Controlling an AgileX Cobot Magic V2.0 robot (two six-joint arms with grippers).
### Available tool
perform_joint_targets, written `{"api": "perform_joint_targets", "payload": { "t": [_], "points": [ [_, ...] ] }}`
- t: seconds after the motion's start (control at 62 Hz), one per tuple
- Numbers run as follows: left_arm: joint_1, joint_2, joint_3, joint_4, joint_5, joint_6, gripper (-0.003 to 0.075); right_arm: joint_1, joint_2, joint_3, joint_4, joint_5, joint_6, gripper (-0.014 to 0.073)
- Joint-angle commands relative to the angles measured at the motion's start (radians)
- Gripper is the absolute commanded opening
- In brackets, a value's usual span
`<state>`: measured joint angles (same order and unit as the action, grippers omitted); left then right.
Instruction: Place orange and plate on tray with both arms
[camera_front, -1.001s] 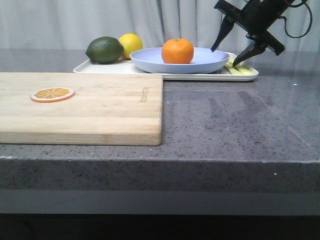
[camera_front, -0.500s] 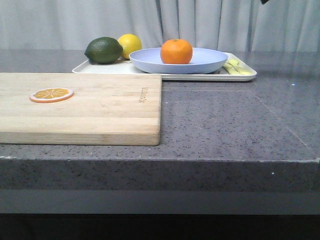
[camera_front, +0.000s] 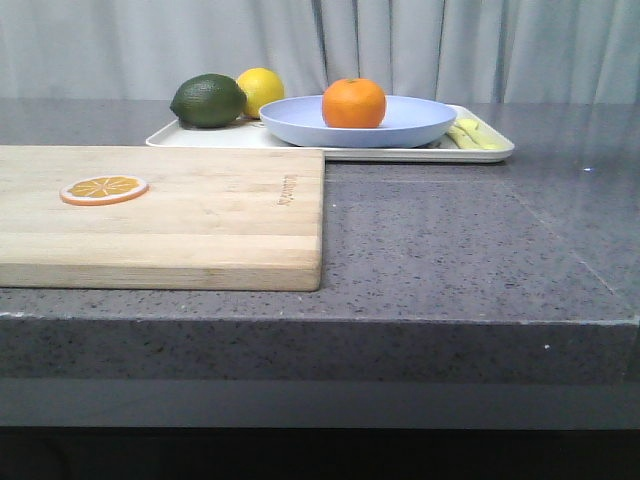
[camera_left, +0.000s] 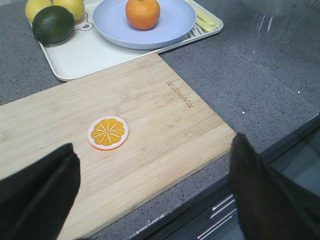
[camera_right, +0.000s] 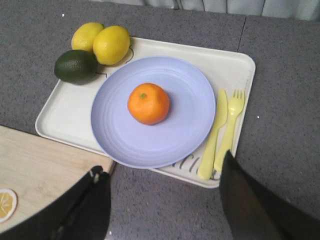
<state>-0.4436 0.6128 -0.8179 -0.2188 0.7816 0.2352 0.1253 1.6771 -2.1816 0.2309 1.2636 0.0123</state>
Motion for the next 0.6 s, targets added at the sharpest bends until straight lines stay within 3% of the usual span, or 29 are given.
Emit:
{"api": "perform_joint_targets", "payload": {
  "t": [0.0, 0.242, 0.581],
  "points": [
    [0.004, 0.008, -0.025, -0.013, -0.074, 0.001, 0.0586, -0.002, -0.117, 0.085, -0.004, -0.010, -0.048, 0.0489],
    [0.004, 0.008, -0.025, -0.013, -0.074, 0.001, 0.0586, -0.020, -0.371, 0.493, -0.036, -0.179, -0.101, 0.0489],
    [0.004, 0.008, -0.025, -0.013, -0.056, 0.001, 0.0586, -0.023, -0.734, 0.873, -0.124, -0.272, -0.100, 0.0489]
  ]
}}
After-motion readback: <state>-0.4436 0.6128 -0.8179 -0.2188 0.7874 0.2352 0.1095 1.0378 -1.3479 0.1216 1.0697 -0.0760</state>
